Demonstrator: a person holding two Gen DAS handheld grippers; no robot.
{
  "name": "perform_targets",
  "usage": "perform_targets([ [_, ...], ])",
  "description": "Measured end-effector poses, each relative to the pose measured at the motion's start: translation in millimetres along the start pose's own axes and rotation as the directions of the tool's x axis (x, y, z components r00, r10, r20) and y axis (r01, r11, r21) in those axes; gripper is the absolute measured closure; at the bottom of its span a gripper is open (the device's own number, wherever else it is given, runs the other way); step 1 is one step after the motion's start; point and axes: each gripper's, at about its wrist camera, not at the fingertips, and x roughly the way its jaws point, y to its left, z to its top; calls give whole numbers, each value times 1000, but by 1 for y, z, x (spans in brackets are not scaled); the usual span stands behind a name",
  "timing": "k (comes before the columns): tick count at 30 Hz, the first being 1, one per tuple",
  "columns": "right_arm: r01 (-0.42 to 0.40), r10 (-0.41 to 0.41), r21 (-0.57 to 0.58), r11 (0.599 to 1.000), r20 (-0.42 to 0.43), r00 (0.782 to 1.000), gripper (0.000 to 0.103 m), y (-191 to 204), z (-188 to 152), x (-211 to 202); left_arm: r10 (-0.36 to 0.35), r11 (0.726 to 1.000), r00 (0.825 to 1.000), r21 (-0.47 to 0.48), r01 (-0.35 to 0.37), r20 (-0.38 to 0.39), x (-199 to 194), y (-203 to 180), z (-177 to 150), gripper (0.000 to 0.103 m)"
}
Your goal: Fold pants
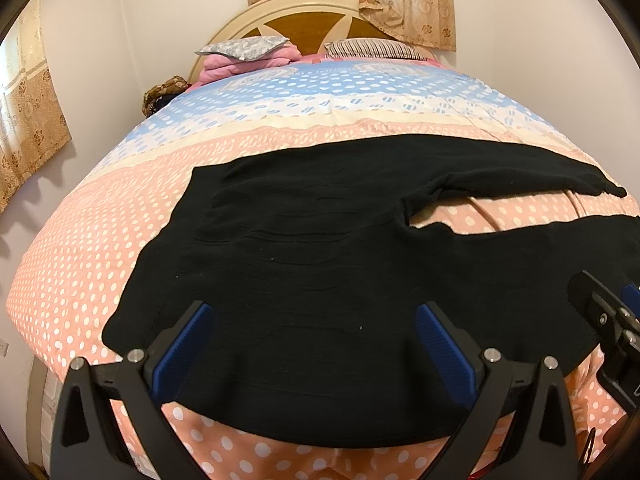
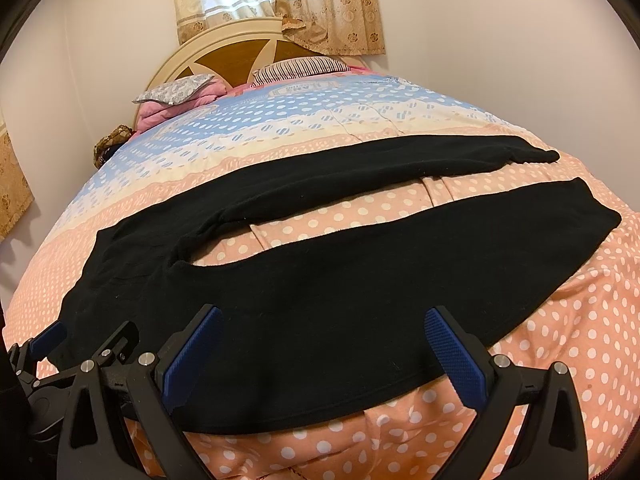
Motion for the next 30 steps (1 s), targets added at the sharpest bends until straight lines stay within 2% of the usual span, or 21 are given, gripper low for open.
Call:
perform_targets([
  [15,-22,22,19,1000,-13,1000,1,-7,-3,2,9,1000,1000,3,-9,-8,2,-1,-1,0],
  [19,-1,1,-7,1000,11,1000,1,-6,-4,2,14,1000,1000,7,-14,-9,3,-1,-1,0],
  [23,-19,18,10,1000,18,1000,1,-8,-4,3,4,1000,1000,8,-4,-13,6,3,3,0],
  [26,-34,34,8,999,31,999,1,-7,-3,5,5,1000,1000,-13,-5,-17,13,21,11,0],
  [30,-52,52,-11,999,50,997,1,-4,-2,11,70,996,998,-48,-70,-4,25,65,28,0],
])
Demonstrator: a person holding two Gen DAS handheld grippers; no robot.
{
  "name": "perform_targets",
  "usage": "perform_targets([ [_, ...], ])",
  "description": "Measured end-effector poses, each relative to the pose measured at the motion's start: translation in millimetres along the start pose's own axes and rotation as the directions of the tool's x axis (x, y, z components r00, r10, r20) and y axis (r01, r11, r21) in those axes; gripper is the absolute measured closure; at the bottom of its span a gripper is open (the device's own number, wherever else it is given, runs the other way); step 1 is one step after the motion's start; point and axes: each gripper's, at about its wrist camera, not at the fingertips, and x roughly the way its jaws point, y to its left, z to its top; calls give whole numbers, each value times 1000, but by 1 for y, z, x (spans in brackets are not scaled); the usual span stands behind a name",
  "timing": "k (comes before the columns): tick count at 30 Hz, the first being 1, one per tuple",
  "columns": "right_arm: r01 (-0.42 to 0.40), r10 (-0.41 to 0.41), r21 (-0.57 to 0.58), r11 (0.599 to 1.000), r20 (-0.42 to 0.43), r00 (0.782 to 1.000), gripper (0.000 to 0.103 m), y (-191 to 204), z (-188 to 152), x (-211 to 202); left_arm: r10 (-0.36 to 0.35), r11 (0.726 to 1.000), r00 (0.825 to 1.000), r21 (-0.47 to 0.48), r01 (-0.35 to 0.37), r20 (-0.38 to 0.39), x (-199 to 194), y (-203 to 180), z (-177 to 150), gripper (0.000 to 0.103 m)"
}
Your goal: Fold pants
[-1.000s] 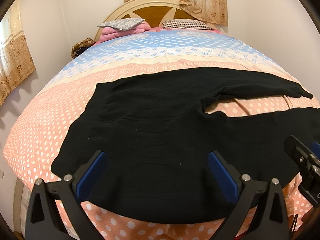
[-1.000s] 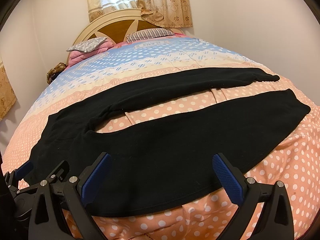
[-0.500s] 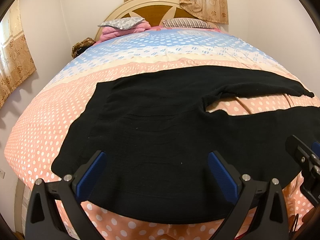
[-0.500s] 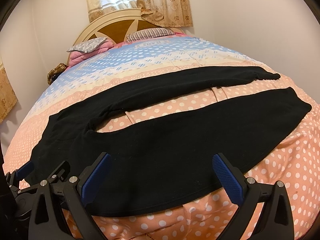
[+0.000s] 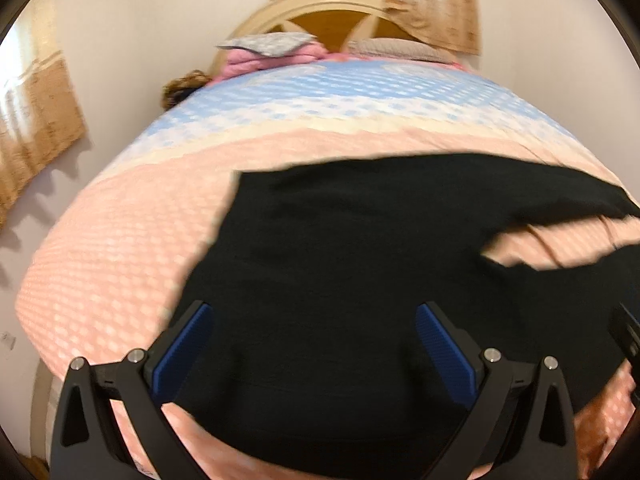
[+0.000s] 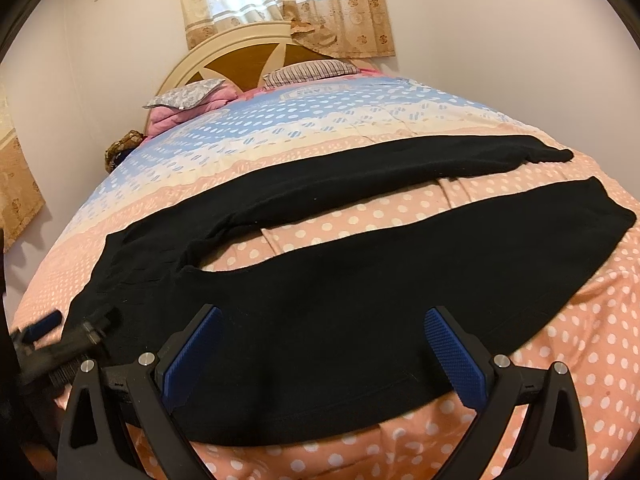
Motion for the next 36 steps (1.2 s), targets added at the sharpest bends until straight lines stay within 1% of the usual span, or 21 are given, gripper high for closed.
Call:
perform_targets([
  [2,0,0,-16,1000,3,1000,1,2,1,5,-10,1000,1000,-16,10,8,11,29,18,0],
  [3,-3,3,-24,1000,-5,1000,1,2,2,8,-25,999,1000,-20,25,13,16,37,25,3],
  [4,-15,14,-21,1000,-13,1000,1,3,2,11,-46,999,999,-25,47,19,22,48,34,10],
  [5,-28,28,-15,999,-28,999,1,4,3,14,-73,997,997,-33,74,13,34,62,47,14],
  [6,-28,27,-23,999,-42,999,1,4,3,18,-91,995,996,-37,91,0,42,66,53,19],
  [8,-56,55,-10,998,-58,997,1,5,4,23,-157,986,987,-54,155,-40,69,80,72,23],
  [9,-68,68,1,998,-62,996,1,5,5,25,-183,982,982,-59,180,-52,78,83,77,30],
  [10,-67,66,-4,998,-59,996,1,7,6,27,-225,973,972,-71,220,-73,94,87,85,42],
  [12,-75,75,-3,997,-65,995,1,9,8,32,-282,957,953,-98,271,-112,118,89,92,56],
  [14,-78,78,-5,997,-76,994,1,12,11,37,-298,953,942,-107,284,-152,140,87,99,56],
  [19,-85,83,-13,996,-95,992,1,17,19,45,-291,956,935,-98,276,-204,168,79,106,60],
  [22,-91,88,-19,996,-120,989,1,18,22,50,-275,960,940,-100,260,-203,175,78,109,60],
  [24,-100,96,-24,995,-134,986,1,18,25,53,-273,960,936,-124,251,-221,179,80,110,60],
  [26,-110,105,-25,994,-140,985,1,17,29,55,-278,956,936,-154,249,-215,174,87,109,60],
  [28,-102,97,-32,994,-145,985,1,16,32,58,-267,960,944,-142,242,-196,169,88,109,60],
  [31,-101,97,-20,995,-162,982,1,12,33,65,-251,967,942,-105,233,-221,179,86,107,58],
  [32,-107,103,-14,994,-171,980,1,13,33,69,-246,969,947,-92,231,-208,179,84,107,58],
  [33,-111,107,-12,994,-177,978,1,13,32,72,-245,969,950,-79,234,-193,178,81,106,59],
  [34,-117,113,-11,993,-182,977,1,13,32,74,-249,968,950,-66,241,-189,177,77,107,67],
  [35,-124,120,-8,992,-186,975,2,14,32,74,-253,967,950,-62,245,-186,177,76,107,69],
  [36,-130,126,-10,991,-186,974,3,14,32,74,-263,965,948,-64,255,-179,177,75,107,80],
])
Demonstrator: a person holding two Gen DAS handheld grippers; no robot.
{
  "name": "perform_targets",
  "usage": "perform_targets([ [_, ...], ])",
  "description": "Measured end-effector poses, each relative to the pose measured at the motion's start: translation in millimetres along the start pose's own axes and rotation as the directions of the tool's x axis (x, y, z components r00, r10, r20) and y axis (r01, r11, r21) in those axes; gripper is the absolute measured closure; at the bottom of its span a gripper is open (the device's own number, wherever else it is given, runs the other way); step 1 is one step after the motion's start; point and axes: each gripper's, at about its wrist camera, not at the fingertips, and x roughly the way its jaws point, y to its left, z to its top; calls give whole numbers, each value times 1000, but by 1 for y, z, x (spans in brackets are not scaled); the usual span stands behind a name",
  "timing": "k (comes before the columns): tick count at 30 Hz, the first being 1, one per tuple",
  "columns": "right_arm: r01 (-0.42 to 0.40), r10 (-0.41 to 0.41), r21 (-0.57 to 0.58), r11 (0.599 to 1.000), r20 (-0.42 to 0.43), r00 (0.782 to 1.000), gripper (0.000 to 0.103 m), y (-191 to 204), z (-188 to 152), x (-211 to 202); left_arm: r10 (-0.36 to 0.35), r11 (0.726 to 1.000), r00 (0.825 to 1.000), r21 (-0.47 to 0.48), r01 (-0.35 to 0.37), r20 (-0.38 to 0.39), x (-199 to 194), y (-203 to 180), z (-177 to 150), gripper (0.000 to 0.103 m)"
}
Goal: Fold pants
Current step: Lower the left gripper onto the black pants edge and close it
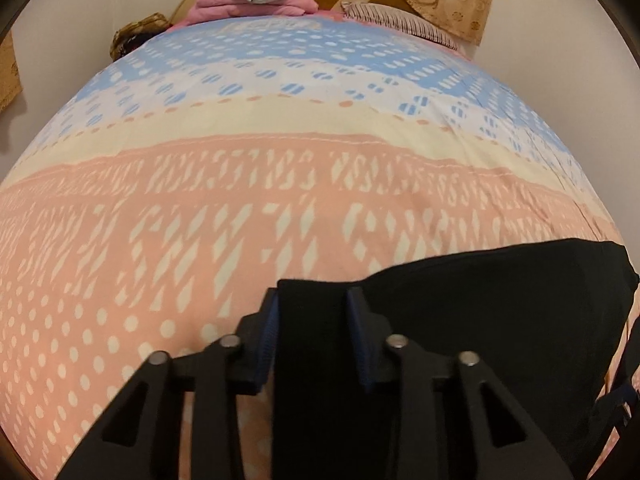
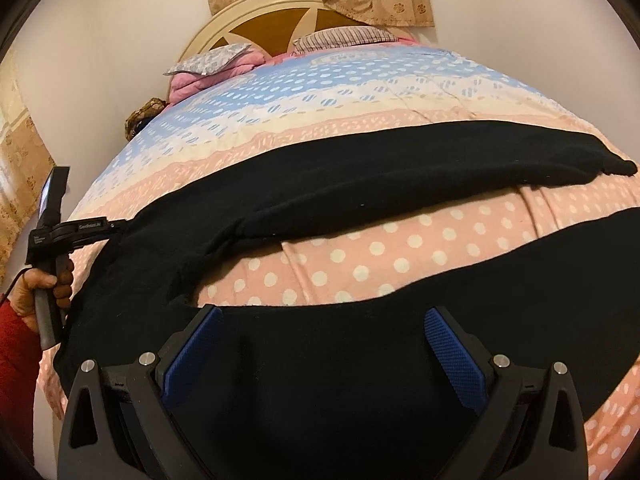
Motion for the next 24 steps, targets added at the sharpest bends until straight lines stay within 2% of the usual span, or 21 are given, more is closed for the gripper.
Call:
perform_targets([
  [1,-8,8,-11,1000,1,1000,9,0,2,0,-31,999,999,-8,32,6,-1,0,-1,87],
  [2,-15,15,-22,1000,1,1000,15,0,4,-1,-38,999,999,-16,38,7,-1,0,0,87],
  [3,-19,20,-34,999,1,1000,17,-1,7,-2,-36,999,999,-22,36,9,-1,1,2,87],
  [7,-41,41,-72,997,-1,999,17,-18,42,-5,-18,999,999,-30,19,38,-12,-1,2,88],
  [12,-44,44,-218,975,-8,999,17,-25,107,12,20,1000,984,2,-21,178,-54,-16,2,88],
  [15,-88,59,-377,922,-87,994,17,-11,143,51,55,998,975,18,-60,218,-64,-23,1,88],
  [16,-100,51,-439,893,-123,991,17,-3,155,72,64,997,973,27,-72,222,-63,-25,2,88],
  [18,-140,54,-501,854,-182,982,17,6,166,97,76,996,971,35,-86,225,-62,-26,0,88],
  [22,-194,-4,-657,729,-288,958,17,18,170,146,73,997,972,11,-77,225,-59,-20,0,88],
  [24,-265,46,-645,717,-336,941,17,14,175,152,66,998,971,2,-68,229,-59,-20,1,88],
])
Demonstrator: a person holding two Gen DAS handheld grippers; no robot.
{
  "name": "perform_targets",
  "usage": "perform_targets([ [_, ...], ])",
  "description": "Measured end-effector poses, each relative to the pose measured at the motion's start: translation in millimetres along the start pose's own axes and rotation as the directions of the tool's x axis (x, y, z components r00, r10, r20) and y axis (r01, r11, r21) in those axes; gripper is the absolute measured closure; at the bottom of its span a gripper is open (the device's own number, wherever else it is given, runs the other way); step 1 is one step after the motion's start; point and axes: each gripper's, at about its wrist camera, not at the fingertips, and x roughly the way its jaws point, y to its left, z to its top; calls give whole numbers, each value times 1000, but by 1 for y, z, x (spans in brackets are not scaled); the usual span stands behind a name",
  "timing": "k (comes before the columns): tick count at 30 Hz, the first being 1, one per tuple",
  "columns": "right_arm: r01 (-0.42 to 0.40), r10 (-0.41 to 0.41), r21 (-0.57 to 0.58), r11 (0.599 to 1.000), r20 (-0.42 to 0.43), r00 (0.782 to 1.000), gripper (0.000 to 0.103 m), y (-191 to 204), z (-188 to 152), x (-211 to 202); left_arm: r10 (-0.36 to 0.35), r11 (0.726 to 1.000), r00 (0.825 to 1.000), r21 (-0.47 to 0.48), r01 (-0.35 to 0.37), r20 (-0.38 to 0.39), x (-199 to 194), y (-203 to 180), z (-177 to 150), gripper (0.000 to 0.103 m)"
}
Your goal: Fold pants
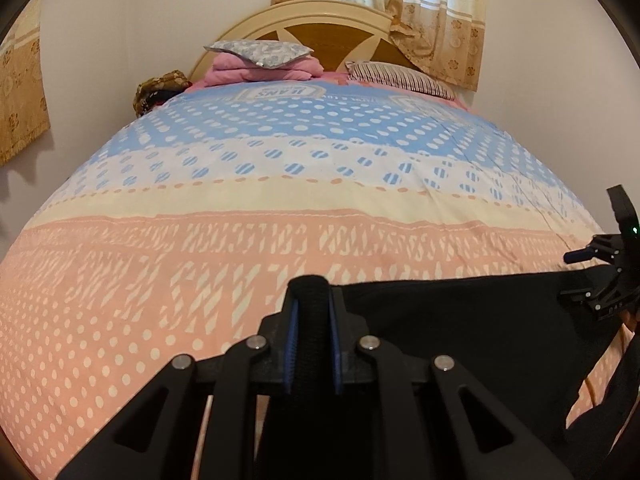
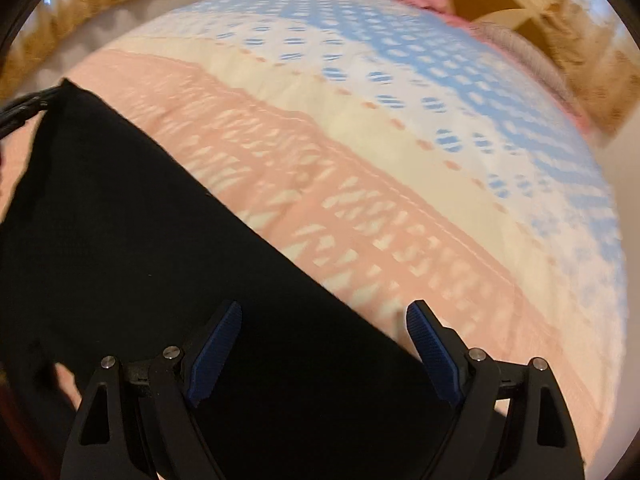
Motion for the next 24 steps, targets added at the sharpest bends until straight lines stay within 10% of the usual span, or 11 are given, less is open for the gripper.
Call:
perform_targets([
  [6,-180,186,94,979,-61,981,33,-23,0,14,9,1000,1000,-9,-9,4,2,-4,-1,88],
  [8,-204,209,82,975,-44,977,79,-16,-4,3,16,1000,1000,-2,-16,1,2,-5,-1,88],
  [10,-203,207,100,974,-32,978,94,-7,-9,-11,20,1000,1000,2,-20,3,0,-6,0,88],
  [16,-71,55,169,983,98,994,97,15,-33,-78,4,1000,997,-14,-3,79,-34,-4,1,88],
  [24,-16,-33,149,989,324,946,97,88,-97,-191,-57,998,979,-22,63,195,-104,8,-26,88],
])
